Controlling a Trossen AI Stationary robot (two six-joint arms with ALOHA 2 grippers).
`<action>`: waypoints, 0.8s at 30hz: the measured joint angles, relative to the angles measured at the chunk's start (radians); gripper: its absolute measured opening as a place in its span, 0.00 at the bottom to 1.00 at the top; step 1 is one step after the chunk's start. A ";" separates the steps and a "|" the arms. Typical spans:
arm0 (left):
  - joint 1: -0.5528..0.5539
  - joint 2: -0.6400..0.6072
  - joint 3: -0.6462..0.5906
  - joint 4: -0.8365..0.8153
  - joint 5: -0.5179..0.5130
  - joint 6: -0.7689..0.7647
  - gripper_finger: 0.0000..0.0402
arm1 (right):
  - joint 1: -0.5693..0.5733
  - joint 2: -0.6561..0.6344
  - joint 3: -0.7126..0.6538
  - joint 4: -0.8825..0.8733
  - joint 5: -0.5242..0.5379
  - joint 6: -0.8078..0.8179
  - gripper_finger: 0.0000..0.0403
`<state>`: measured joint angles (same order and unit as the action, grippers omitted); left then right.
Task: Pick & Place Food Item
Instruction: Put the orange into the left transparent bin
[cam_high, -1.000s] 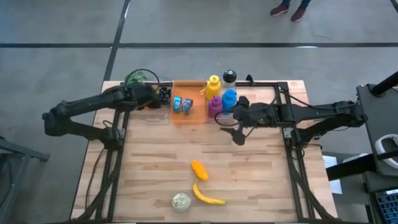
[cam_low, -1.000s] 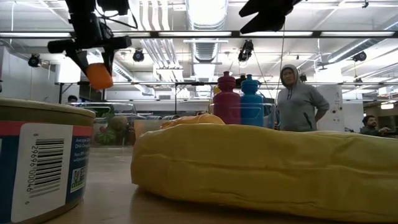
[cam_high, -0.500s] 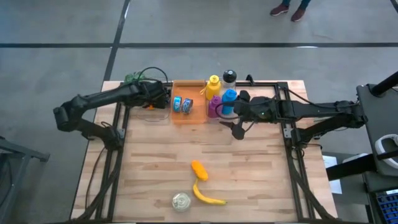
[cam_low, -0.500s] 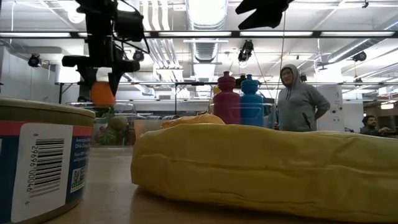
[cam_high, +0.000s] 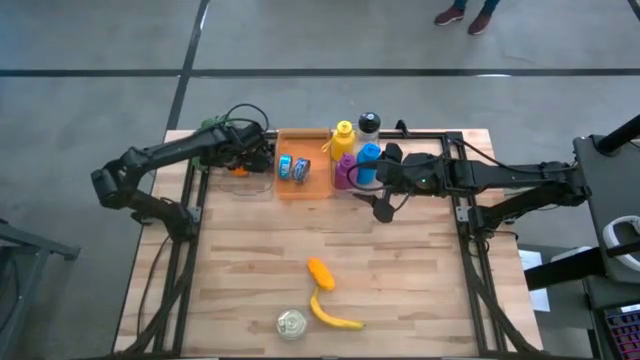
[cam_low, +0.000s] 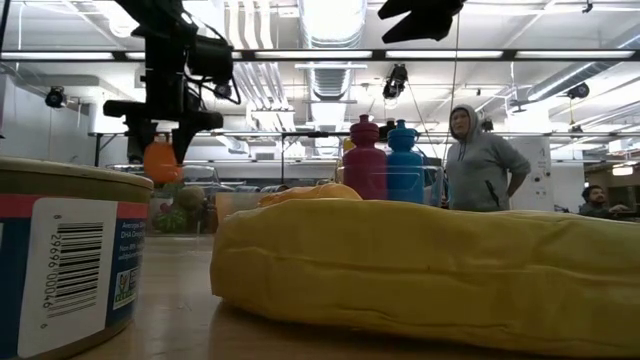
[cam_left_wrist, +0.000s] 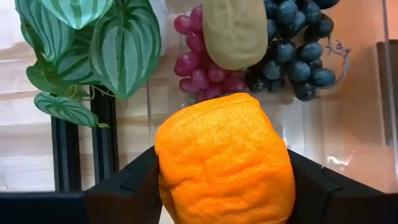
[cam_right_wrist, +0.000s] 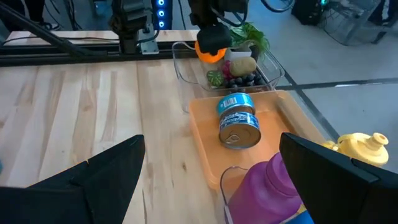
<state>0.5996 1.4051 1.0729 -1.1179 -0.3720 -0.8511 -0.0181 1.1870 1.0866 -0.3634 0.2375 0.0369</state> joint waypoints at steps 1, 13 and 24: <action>0.004 0.000 0.000 0.000 0.000 0.008 0.58 | 0.000 0.000 0.000 0.000 0.000 -0.005 0.92; 0.009 0.000 -0.164 0.112 0.087 0.006 0.58 | -0.002 0.000 0.000 0.000 0.000 -0.014 0.92; 0.011 -0.001 -0.209 0.158 0.094 -0.002 0.59 | -0.002 0.000 0.000 0.001 0.000 -0.007 0.92</action>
<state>0.6107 1.4044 0.8635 -0.9601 -0.2784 -0.8527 -0.0200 1.1870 1.0863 -0.3626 0.2371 0.0303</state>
